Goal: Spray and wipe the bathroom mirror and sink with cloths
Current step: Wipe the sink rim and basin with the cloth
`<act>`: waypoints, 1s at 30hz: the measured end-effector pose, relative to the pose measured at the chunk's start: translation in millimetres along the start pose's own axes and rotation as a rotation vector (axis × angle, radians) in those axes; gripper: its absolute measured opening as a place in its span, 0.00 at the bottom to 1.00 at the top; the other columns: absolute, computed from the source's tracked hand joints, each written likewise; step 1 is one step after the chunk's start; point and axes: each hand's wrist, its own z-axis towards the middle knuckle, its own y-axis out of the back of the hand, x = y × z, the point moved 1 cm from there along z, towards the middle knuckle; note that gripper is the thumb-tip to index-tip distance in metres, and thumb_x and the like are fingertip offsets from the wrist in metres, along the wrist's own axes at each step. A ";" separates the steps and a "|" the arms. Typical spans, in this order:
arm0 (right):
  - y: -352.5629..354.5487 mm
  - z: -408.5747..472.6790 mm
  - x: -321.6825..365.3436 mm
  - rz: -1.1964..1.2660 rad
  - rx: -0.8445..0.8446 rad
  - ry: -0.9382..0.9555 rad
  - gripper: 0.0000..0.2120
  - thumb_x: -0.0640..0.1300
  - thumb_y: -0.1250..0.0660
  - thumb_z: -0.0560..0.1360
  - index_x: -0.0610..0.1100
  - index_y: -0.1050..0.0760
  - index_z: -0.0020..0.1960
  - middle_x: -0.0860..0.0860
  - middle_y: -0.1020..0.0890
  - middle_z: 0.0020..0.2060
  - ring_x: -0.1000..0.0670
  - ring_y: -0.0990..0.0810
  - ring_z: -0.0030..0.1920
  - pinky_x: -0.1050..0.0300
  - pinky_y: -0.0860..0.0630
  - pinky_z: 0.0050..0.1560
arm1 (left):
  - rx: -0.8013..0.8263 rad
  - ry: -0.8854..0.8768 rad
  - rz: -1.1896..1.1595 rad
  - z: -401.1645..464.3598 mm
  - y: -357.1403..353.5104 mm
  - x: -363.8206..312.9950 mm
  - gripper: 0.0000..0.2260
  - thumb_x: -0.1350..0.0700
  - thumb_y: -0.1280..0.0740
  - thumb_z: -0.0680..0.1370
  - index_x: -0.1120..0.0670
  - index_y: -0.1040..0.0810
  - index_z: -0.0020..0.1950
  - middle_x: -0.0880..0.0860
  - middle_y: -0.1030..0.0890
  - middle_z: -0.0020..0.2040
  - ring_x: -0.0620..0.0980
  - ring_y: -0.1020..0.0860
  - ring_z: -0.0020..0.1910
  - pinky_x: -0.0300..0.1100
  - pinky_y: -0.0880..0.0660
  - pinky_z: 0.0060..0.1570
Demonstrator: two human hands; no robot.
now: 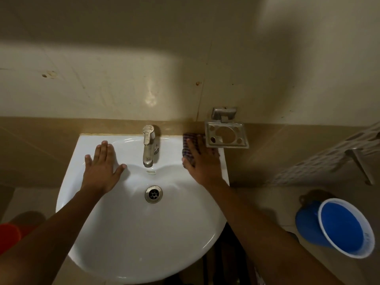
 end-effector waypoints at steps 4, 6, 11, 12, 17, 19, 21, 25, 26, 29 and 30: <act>-1.8 -26.5 -31.5 -0.023 -0.097 -0.134 0.31 0.62 0.46 0.79 0.47 0.38 0.77 0.40 0.35 0.75 0.37 0.38 0.75 0.37 0.39 0.73 | 0.017 0.014 0.003 -0.1 2.0 -0.3 0.36 0.39 0.47 0.79 0.59 0.53 0.79 0.58 0.54 0.80 0.56 0.55 0.79 0.61 0.52 0.73; -7.5 -42.0 -33.1 -0.021 -0.120 -0.178 0.31 0.60 0.47 0.80 0.44 0.39 0.77 0.38 0.36 0.75 0.35 0.39 0.75 0.35 0.40 0.74 | 0.019 0.016 -0.002 -0.7 4.6 -0.3 0.36 0.38 0.47 0.79 0.59 0.54 0.79 0.57 0.55 0.80 0.56 0.55 0.79 0.60 0.53 0.74; -14.9 -49.7 -18.6 -0.006 -0.168 -0.203 0.26 0.52 0.50 0.82 0.43 0.38 0.77 0.38 0.36 0.75 0.37 0.39 0.76 0.33 0.38 0.71 | 0.015 -0.006 -0.030 -1.0 10.0 2.7 0.36 0.39 0.45 0.79 0.57 0.53 0.79 0.56 0.54 0.80 0.55 0.54 0.79 0.57 0.54 0.74; -15.2 -44.1 -12.3 -0.008 -0.172 -0.195 0.25 0.51 0.50 0.82 0.43 0.38 0.77 0.38 0.35 0.75 0.38 0.39 0.76 0.33 0.39 0.71 | 0.010 -0.011 -0.046 -1.0 10.7 4.1 0.36 0.40 0.45 0.80 0.58 0.53 0.79 0.56 0.54 0.80 0.55 0.53 0.79 0.57 0.53 0.74; -19.9 -7.5 50.0 0.048 -0.082 -0.009 0.27 0.55 0.48 0.81 0.47 0.40 0.78 0.42 0.37 0.76 0.40 0.43 0.78 0.35 0.50 0.76 | -0.030 0.015 -0.176 -4.4 14.8 15.0 0.35 0.42 0.41 0.80 0.59 0.51 0.79 0.56 0.51 0.80 0.55 0.52 0.79 0.50 0.51 0.75; -20.5 6.8 79.3 0.071 -0.055 0.069 0.30 0.58 0.46 0.78 0.46 0.37 0.76 0.42 0.33 0.75 0.40 0.38 0.76 0.35 0.47 0.75 | -0.040 -0.008 -0.177 -4.4 14.9 24.3 0.34 0.44 0.40 0.80 0.60 0.49 0.78 0.57 0.50 0.80 0.55 0.51 0.79 0.48 0.50 0.75; -21.5 14.5 93.0 0.091 -0.044 0.096 0.33 0.61 0.43 0.75 0.45 0.35 0.75 0.43 0.32 0.74 0.40 0.37 0.75 0.35 0.44 0.74 | -0.040 -0.025 -0.176 -3.6 15.6 34.1 0.33 0.45 0.40 0.80 0.60 0.47 0.78 0.57 0.48 0.79 0.55 0.50 0.78 0.48 0.50 0.75; -25.7 11.4 89.6 0.110 -0.013 0.103 0.30 0.58 0.47 0.79 0.47 0.39 0.78 0.46 0.35 0.76 0.43 0.41 0.77 0.36 0.45 0.75 | -0.032 -0.097 -0.171 -3.4 19.4 52.4 0.29 0.49 0.41 0.81 0.60 0.46 0.78 0.57 0.47 0.79 0.54 0.49 0.78 0.47 0.50 0.75; -25.8 8.3 88.9 0.126 -0.025 0.089 0.29 0.56 0.48 0.80 0.46 0.39 0.78 0.46 0.35 0.76 0.44 0.41 0.77 0.36 0.43 0.74 | -0.028 -0.122 -0.175 -3.5 20.1 54.3 0.28 0.51 0.41 0.81 0.60 0.46 0.78 0.57 0.47 0.79 0.54 0.49 0.78 0.47 0.49 0.75; -30.2 -14.1 105.5 0.164 -0.127 -0.008 0.25 0.50 0.45 0.79 0.44 0.34 0.75 0.43 0.31 0.73 0.42 0.36 0.75 0.36 0.39 0.73 | -0.035 -0.174 -0.200 -5.3 21.0 64.3 0.26 0.54 0.43 0.81 0.61 0.44 0.77 0.59 0.45 0.78 0.56 0.46 0.78 0.47 0.48 0.75; -34.1 -24.0 114.8 0.173 -0.162 -0.034 0.25 0.47 0.43 0.79 0.43 0.33 0.75 0.42 0.31 0.73 0.41 0.36 0.75 0.35 0.39 0.73 | -0.034 -0.190 -0.200 -5.6 21.2 67.5 0.26 0.54 0.44 0.81 0.62 0.43 0.77 0.59 0.44 0.78 0.57 0.45 0.78 0.47 0.48 0.75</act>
